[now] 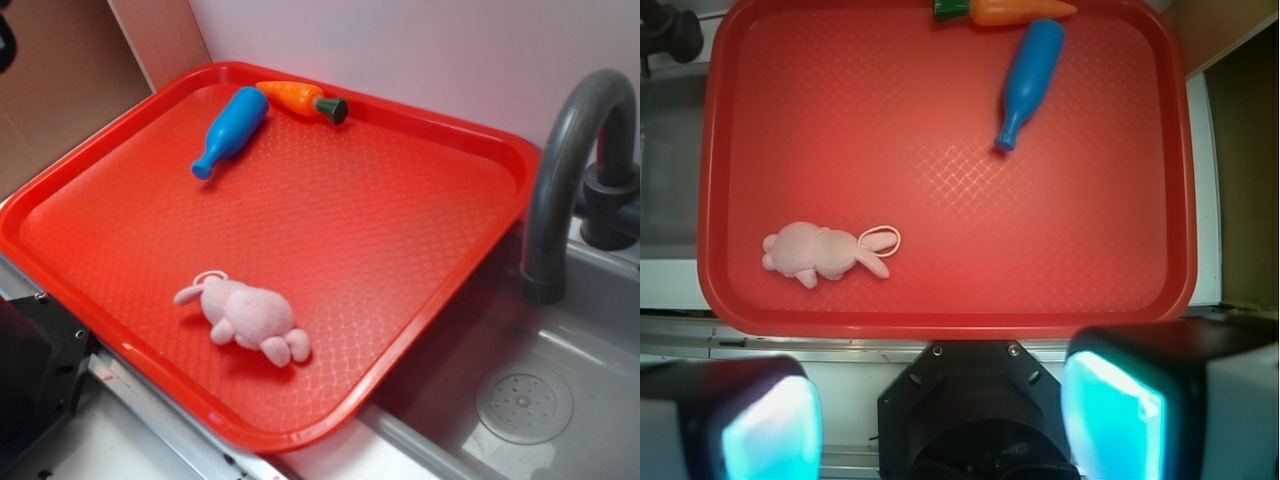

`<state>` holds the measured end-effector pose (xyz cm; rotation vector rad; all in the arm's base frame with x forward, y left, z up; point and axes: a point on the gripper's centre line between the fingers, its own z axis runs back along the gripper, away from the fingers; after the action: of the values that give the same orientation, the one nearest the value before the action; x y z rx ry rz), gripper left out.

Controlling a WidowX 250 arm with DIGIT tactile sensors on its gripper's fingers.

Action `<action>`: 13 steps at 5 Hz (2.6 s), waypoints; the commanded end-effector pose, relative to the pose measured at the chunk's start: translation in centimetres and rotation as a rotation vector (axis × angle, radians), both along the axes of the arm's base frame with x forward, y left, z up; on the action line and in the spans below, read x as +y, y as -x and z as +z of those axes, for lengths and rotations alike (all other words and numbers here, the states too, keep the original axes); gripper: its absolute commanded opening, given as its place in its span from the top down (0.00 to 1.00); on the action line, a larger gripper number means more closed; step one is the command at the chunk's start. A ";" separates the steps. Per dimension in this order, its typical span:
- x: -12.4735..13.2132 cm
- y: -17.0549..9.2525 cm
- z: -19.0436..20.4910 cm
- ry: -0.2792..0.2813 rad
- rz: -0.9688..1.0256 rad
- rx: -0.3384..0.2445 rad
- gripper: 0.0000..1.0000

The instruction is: Grab the blue bottle.

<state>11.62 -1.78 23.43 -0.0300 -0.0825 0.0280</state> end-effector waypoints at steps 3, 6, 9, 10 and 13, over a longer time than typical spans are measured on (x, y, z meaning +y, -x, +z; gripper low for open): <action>2.1 -2.0 -2.0 -0.043 0.189 -0.019 0.00; 6.2 -8.4 -6.2 -0.138 0.334 -0.154 0.00; 10.1 -13.7 -10.8 -0.161 0.501 -0.247 0.00; 11.7 -15.6 -12.7 -0.153 0.549 -0.224 0.00; 9.6 -20.3 -17.5 0.035 0.479 -0.152 0.00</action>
<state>31.04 7.50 4.27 -0.0453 -0.1856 0.5170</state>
